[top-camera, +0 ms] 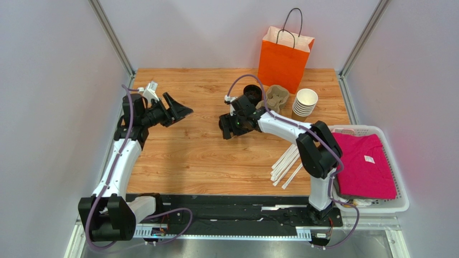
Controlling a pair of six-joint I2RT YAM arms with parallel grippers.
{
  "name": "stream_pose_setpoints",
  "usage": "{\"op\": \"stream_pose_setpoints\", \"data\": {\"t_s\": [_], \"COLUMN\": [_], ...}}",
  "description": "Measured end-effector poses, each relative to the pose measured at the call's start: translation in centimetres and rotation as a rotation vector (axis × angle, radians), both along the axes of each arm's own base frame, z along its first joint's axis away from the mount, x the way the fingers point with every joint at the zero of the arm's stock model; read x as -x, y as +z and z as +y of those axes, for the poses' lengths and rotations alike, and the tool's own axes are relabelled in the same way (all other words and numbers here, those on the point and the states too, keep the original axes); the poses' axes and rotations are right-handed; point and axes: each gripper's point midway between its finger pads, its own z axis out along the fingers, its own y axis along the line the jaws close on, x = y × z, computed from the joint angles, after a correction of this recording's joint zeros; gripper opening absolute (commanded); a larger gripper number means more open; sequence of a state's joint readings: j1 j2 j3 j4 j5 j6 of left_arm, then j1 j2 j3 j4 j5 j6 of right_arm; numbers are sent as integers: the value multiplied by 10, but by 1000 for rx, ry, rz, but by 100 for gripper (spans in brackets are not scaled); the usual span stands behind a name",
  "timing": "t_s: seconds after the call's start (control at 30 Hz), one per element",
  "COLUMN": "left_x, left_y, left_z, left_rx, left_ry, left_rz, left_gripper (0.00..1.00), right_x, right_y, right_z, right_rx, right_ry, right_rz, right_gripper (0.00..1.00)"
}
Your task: Pack the takeout coffee
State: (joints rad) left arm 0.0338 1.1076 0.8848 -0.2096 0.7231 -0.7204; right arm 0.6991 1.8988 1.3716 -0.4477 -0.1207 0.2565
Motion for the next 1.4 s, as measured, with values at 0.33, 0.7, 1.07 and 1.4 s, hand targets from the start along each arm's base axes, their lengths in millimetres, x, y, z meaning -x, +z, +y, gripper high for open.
{"op": "stream_pose_setpoints", "data": {"t_s": [0.33,0.7,1.07,1.4], "left_x": [-6,1,20,24], "left_y": [-8,-16,-10,-7], "left_z": [3,1,-9,-11], "left_rx": [3,4,1,4], "left_ry": [8,-21,-143,-173], "left_rz": [22,47,41,34], "left_gripper": [77,75,70,68], "right_x": [-59,-53,-79,-58], "right_y": [-19,2,138,77], "right_z": [22,5,-107,-159], "right_rx": [-63,-86,-6,265], "right_ry": [-6,99,190,316], "right_rz": [-17,8,-175,28], "right_gripper": [80,82,57,35]}}
